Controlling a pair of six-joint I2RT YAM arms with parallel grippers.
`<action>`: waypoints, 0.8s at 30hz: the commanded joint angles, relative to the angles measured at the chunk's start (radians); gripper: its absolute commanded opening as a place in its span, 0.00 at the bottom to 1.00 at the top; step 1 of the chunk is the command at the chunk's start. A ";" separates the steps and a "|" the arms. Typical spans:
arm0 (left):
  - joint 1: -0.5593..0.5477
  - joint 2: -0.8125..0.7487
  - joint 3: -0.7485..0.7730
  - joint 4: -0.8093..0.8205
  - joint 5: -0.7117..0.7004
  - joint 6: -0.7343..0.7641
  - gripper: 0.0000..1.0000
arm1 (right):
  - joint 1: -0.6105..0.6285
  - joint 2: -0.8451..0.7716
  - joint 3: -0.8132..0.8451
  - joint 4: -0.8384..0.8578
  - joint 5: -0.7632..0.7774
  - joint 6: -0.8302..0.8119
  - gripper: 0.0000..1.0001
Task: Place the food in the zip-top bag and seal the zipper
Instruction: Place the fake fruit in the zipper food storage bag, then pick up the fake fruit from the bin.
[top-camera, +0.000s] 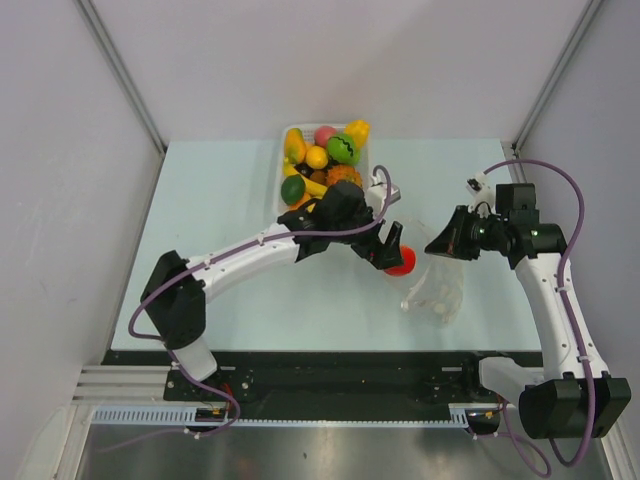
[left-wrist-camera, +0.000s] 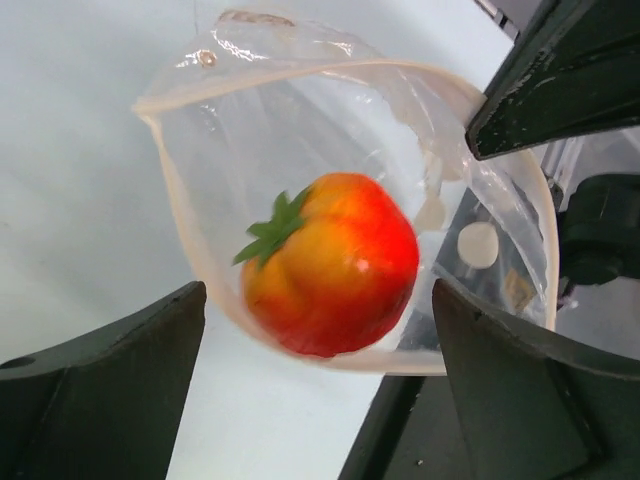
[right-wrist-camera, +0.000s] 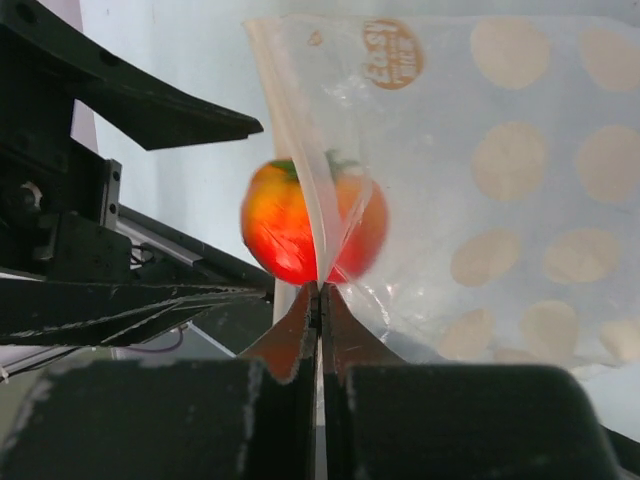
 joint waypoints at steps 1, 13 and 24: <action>0.017 -0.065 0.092 -0.017 0.010 0.081 1.00 | -0.007 -0.017 0.035 -0.012 -0.044 -0.025 0.00; 0.294 0.033 0.138 0.026 -0.164 0.246 1.00 | -0.016 -0.018 0.050 -0.010 -0.068 -0.014 0.00; 0.342 0.258 0.250 0.006 -0.216 0.398 1.00 | -0.016 -0.012 0.050 0.024 -0.145 0.038 0.00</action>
